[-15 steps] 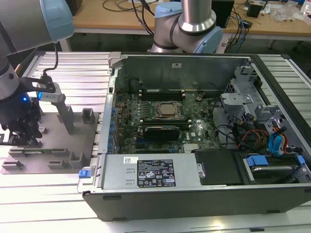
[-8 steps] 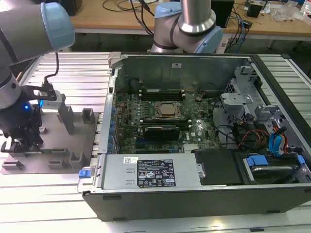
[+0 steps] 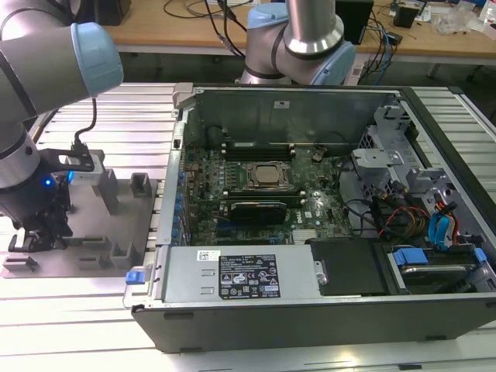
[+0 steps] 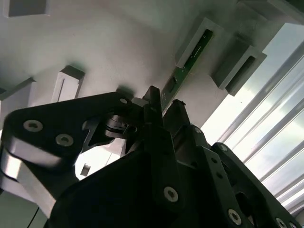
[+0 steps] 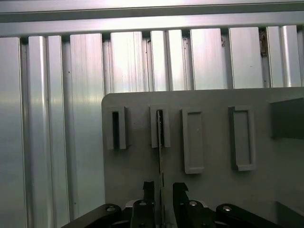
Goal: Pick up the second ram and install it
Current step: 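Pick up the second ram and move it above second insertion slot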
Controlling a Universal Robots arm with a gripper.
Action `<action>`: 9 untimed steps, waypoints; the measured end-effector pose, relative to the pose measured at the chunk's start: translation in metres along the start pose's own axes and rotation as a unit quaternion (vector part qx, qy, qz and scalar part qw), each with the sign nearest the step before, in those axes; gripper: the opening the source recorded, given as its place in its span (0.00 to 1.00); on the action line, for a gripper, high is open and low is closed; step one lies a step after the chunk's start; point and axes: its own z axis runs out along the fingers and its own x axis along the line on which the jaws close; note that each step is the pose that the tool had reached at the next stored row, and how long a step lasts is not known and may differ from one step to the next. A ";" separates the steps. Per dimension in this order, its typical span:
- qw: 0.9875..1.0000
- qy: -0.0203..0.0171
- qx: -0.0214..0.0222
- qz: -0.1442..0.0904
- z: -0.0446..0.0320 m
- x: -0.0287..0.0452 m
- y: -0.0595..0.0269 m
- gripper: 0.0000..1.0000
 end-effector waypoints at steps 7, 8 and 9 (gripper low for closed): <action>1.000 0.000 0.000 0.000 0.0000 0.0000 0.0000 0.11; 1.000 0.000 0.000 0.000 0.0000 0.0000 0.0000 0.11; 1.000 0.000 0.000 0.000 0.0000 0.0000 0.0000 0.11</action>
